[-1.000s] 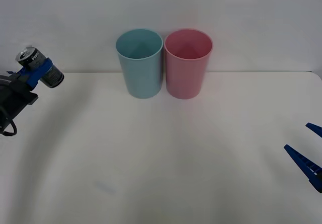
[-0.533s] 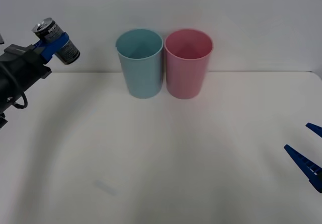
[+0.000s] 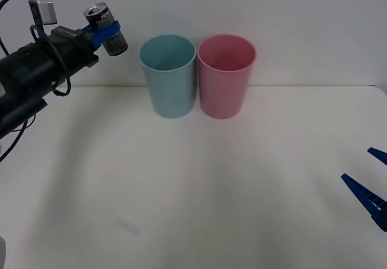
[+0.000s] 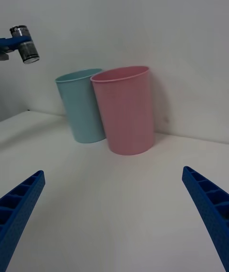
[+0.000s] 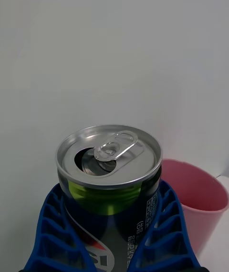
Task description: Grasp the object on the table and drop it into the matching bin: aluminum can to the light blue bin, PET bottle to the pink bin.
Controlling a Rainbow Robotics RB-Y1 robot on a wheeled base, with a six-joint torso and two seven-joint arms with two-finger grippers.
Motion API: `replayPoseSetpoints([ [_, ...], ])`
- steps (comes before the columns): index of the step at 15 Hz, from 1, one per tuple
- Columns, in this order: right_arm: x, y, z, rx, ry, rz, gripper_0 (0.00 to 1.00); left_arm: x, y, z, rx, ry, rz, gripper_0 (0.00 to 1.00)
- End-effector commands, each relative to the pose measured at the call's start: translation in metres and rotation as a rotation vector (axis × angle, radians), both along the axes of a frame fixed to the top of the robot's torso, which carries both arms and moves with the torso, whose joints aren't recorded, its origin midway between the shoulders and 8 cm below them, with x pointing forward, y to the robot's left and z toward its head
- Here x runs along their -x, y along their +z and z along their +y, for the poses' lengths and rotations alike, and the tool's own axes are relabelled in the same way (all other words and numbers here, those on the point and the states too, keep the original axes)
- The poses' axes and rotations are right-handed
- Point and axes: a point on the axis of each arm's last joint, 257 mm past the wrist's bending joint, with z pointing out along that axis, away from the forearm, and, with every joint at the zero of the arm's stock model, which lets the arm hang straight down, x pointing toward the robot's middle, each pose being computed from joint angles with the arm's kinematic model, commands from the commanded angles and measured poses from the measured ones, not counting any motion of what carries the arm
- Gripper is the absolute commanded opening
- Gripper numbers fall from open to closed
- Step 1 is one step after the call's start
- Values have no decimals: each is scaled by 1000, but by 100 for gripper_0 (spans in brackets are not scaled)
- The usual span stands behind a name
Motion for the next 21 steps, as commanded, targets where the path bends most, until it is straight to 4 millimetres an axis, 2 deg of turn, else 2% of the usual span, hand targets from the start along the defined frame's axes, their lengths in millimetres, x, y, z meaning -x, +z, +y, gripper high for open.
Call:
replayPoseSetpoints([
  [1, 0, 0, 0, 0, 0, 0, 100, -22, 1, -22, -38, -19, -6, 3],
  [5, 0, 0, 0, 0, 0, 0, 100, -45, 5, -62, -82, -11, -31, 4],
  [9, 0, 0, 0, 0, 0, 0, 100, -56, 3, -91, -119, 32, -55, 4],
  [12, 0, 0, 0, 0, 0, 0, 100, -61, 3, -103, -123, 62, -68, 4],
  [17, 0, 0, 0, 0, 0, 0, 100, -64, 2, -108, -131, 80, -72, 5],
  [18, 0, 0, 0, 0, 0, 0, 100, -64, 2, -108, -132, 80, -73, 12],
  [19, 0, 0, 0, 0, 0, 0, 100, -63, 2, -109, -133, 79, -73, 42],
  [20, 0, 0, 0, 0, 0, 0, 100, -64, 2, -109, -134, 80, -73, 100],
  [21, 0, 0, 0, 0, 0, 0, 100, -64, 1, -110, -136, 82, -74, 100],
])
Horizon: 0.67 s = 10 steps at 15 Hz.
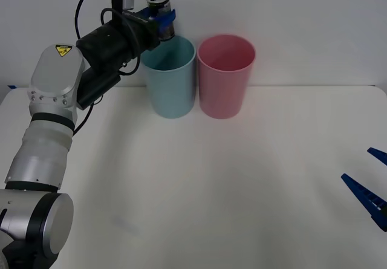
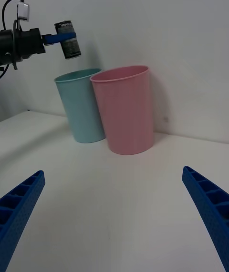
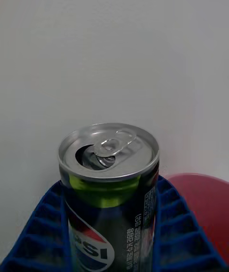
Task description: Grasp the object on the table and drop it into the matching bin: aluminum can to the light blue bin, PET bottle to the pink bin.
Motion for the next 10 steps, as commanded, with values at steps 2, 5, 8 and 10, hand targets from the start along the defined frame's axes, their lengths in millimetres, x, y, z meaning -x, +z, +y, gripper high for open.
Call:
replayPoseSetpoints([
  [2, 0, 0, 0, 0, 0, 0, 100, -2, 0, 1, 0, 11, -2, 100],
  [5, 0, 0, 0, 0, 0, 0, 100, -1, 1, 3, 21, 9, 2, 100],
  [8, 0, 0, 0, 0, 0, 0, 100, 1, 4, 15, 53, 4, 6, 100],
  [10, 0, 0, 0, 0, 0, 0, 100, 5, 1, 28, 70, -13, 19, 100],
])
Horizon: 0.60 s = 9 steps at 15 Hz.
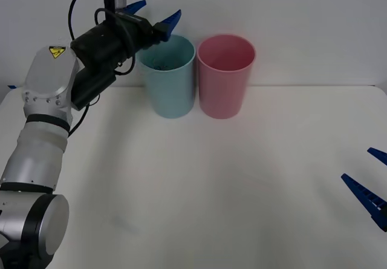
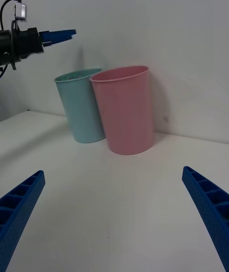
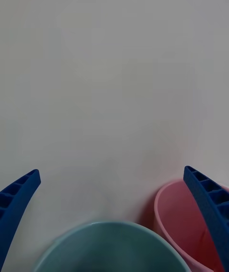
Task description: Grasp the object on the table and drop it into the matching bin: aluminum can to the light blue bin, PET bottle to the pink bin.
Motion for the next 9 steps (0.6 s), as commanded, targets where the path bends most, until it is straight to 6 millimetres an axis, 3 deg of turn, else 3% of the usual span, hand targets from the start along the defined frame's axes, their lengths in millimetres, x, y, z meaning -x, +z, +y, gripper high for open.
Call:
replayPoseSetpoints([
  [1, 0, 0, 0, 0, 0, 0, 100, 7, -4, 17, 14, -23, 11, 100],
  [9, 0, 0, 0, 0, 0, 0, 100, 72, -16, 102, 60, -18, -22, 100],
])
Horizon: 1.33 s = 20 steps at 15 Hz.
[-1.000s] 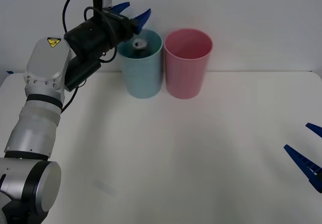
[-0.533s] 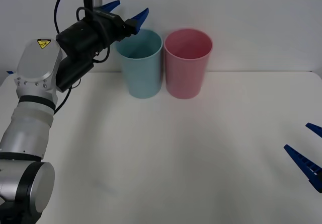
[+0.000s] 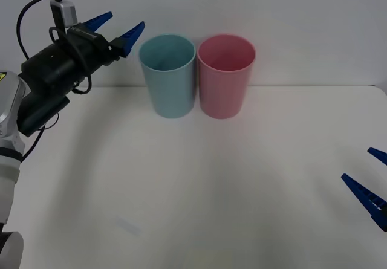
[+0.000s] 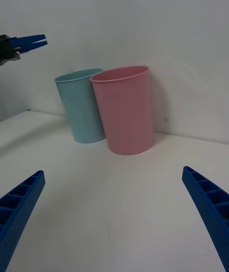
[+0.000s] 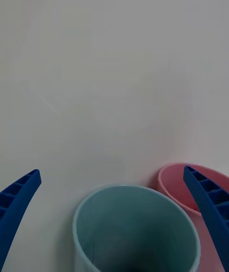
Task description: Grasp the object on the table and drop it into the matching bin: aluminum can to the light blue bin, PET bottle to the pink bin.
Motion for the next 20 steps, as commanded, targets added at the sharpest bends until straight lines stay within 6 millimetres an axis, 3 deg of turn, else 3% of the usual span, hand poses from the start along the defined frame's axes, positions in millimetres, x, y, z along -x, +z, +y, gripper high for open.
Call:
replayPoseSetpoints([
  [1, 0, 0, 0, 0, 0, 0, 100, 27, -5, 32, 7, 3, -10, 100],
  [8, 0, 0, 0, 0, 0, 0, 100, 99, -24, 104, -10, 12, -29, 100],
  [20, 0, 0, 0, 0, 0, 0, 100, 226, -72, 176, -200, 52, 21, 100],
])
